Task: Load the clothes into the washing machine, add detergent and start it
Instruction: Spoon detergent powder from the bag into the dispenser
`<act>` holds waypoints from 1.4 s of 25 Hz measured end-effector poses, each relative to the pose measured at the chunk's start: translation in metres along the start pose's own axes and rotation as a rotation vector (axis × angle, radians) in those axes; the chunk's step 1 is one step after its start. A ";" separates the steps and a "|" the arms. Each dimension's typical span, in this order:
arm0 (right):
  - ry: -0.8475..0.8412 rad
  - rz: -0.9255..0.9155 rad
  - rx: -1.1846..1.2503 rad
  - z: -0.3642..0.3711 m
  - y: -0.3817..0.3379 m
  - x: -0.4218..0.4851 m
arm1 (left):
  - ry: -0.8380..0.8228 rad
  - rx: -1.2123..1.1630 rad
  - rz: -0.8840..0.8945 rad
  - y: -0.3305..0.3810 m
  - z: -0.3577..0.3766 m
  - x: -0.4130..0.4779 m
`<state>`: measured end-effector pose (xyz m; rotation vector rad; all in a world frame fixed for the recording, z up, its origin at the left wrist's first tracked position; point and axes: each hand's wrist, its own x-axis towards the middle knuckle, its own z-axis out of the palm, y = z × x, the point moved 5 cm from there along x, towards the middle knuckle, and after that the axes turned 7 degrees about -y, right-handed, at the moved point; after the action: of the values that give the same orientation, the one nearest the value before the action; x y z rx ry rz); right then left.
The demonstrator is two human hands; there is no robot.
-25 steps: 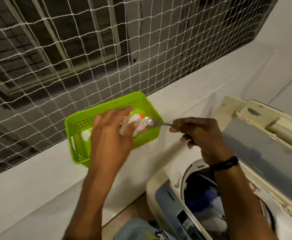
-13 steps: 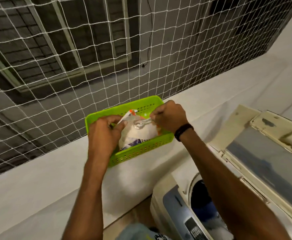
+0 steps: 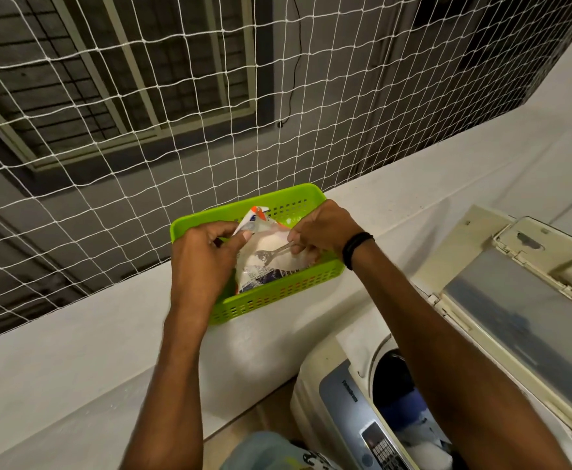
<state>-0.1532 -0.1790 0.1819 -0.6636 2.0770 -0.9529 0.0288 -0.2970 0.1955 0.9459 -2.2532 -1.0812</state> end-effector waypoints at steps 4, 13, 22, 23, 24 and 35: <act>-0.076 0.040 -0.032 0.004 -0.001 0.001 | -0.004 -0.018 -0.007 0.001 0.001 0.000; -0.152 0.073 -0.175 0.010 0.001 -0.001 | 0.024 -0.044 -0.012 0.002 0.003 0.000; 0.007 -0.037 0.184 -0.019 0.001 -0.025 | 0.013 -0.055 -0.012 0.004 0.005 -0.004; 0.017 -0.046 0.196 -0.023 0.001 -0.029 | 0.013 -0.055 -0.015 0.004 0.005 -0.004; 0.024 -0.051 0.206 -0.026 0.002 -0.033 | 0.013 -0.049 -0.016 0.006 0.005 -0.004; 0.022 -0.066 0.360 -0.058 0.026 -0.072 | 0.011 0.055 -0.035 0.015 0.005 -0.010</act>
<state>-0.1607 -0.0897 0.2172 -0.5347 1.8433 -1.3352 0.0263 -0.2808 0.2035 1.0146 -2.2760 -1.0318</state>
